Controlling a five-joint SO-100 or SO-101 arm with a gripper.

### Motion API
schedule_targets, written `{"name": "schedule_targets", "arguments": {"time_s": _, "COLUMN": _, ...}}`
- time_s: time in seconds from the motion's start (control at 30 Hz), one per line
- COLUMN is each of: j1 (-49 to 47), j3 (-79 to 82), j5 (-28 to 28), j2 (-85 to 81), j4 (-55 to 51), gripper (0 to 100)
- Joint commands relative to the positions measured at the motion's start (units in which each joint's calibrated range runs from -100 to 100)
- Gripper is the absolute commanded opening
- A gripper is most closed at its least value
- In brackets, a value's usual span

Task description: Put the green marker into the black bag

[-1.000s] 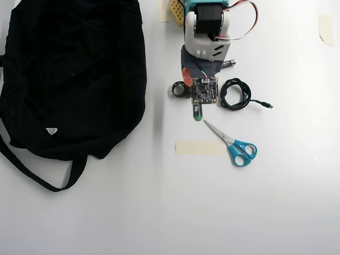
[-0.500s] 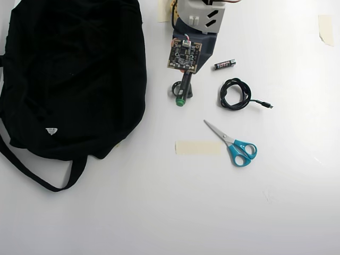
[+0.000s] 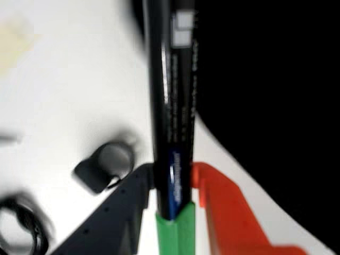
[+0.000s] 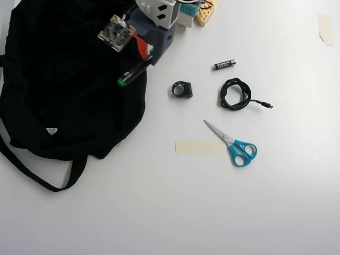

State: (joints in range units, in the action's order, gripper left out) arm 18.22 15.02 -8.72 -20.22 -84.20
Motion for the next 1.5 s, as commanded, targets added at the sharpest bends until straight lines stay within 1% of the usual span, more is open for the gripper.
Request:
{"name": "schedule_targets", "arguments": {"time_s": 0.0, "j1": 7.5, "j3": -0.6, "j5": -2.9, "j2": -1.1, "j4": 1.7, "gripper": 2}}
{"name": "schedule_targets", "arguments": {"time_s": 0.17, "j1": 16.9, "j3": 0.6, "j5": -3.3, "j2": -1.0, "j4": 5.6, "gripper": 2}}
{"name": "schedule_targets", "arguments": {"time_s": 0.2, "j1": 20.1, "j3": 0.8, "j5": -3.3, "j2": -1.0, "j4": 6.7, "gripper": 2}}
{"name": "schedule_targets", "arguments": {"time_s": 0.3, "j1": 24.2, "j3": 2.3, "j5": -3.1, "j2": -0.9, "j4": 8.9, "gripper": 2}}
{"name": "schedule_targets", "arguments": {"time_s": 0.33, "j1": 26.4, "j3": 5.6, "j5": -2.9, "j2": -0.9, "j4": 12.5, "gripper": 2}}
{"name": "schedule_targets", "arguments": {"time_s": 0.43, "j1": 28.7, "j3": 10.9, "j5": -2.8, "j2": -0.3, "j4": 22.3, "gripper": 2}}
{"name": "schedule_targets", "arguments": {"time_s": 0.53, "j1": 30.1, "j3": 9.2, "j5": -1.6, "j2": 10.5, "j4": 28.7, "gripper": 2}}
{"name": "schedule_targets", "arguments": {"time_s": 0.6, "j1": 30.8, "j3": 7.3, "j5": -1.6, "j2": 15.3, "j4": 31.0, "gripper": 2}}
{"name": "schedule_targets", "arguments": {"time_s": 0.7, "j1": 30.9, "j3": 6.0, "j5": -1.6, "j2": 16.3, "j4": 31.1, "gripper": 3}}
{"name": "schedule_targets", "arguments": {"time_s": 0.8, "j1": 30.5, "j3": 6.1, "j5": -1.6, "j2": 16.3, "j4": 31.1, "gripper": 21}}
{"name": "schedule_targets", "arguments": {"time_s": 0.9, "j1": 30.2, "j3": 6.1, "j5": -1.6, "j2": 15.1, "j4": 30.2, "gripper": 22}}
{"name": "schedule_targets", "arguments": {"time_s": 1.0, "j1": 27.5, "j3": 5.2, "j5": -1.8, "j2": 12.3, "j4": 25.9, "gripper": 22}}
{"name": "schedule_targets", "arguments": {"time_s": 1.07, "j1": 25.5, "j3": 5.7, "j5": -2.1, "j2": 4.3, "j4": 21.7, "gripper": 21}}
{"name": "schedule_targets", "arguments": {"time_s": 1.1, "j1": 24.3, "j3": 6.1, "j5": -2.1, "j2": 1.6, "j4": 20.7, "gripper": 19}}
{"name": "schedule_targets", "arguments": {"time_s": 1.17, "j1": 18.8, "j3": 6.1, "j5": -2.1, "j2": -5.0, "j4": 17.4, "gripper": 6}}
{"name": "schedule_targets", "arguments": {"time_s": 1.2, "j1": 15.1, "j3": 6.1, "j5": -2.2, "j2": -7.3, "j4": 15.8, "gripper": 2}}
{"name": "schedule_targets", "arguments": {"time_s": 1.23, "j1": 12.4, "j3": 6.1, "j5": -2.2, "j2": -8.3, "j4": 14.9, "gripper": 2}}
{"name": "schedule_targets", "arguments": {"time_s": 1.3, "j1": 3.6, "j3": 6.2, "j5": -2.3, "j2": -8.8, "j4": 14.2, "gripper": 2}}
{"name": "schedule_targets", "arguments": {"time_s": 1.33, "j1": 0.1, "j3": 6.4, "j5": -5.2, "j2": -8.8, "j4": 14.2, "gripper": 2}}
{"name": "schedule_targets", "arguments": {"time_s": 1.37, "j1": -2.5, "j3": 7.6, "j5": -5.7, "j2": -8.8, "j4": 13.9, "gripper": 2}}
{"name": "schedule_targets", "arguments": {"time_s": 1.43, "j1": -9.8, "j3": 11.4, "j5": -5.4, "j2": -8.8, "j4": 13.9, "gripper": 2}}
{"name": "schedule_targets", "arguments": {"time_s": 1.47, "j1": -11.9, "j3": 11.6, "j5": -5.4, "j2": -8.9, "j4": 13.8, "gripper": 2}}
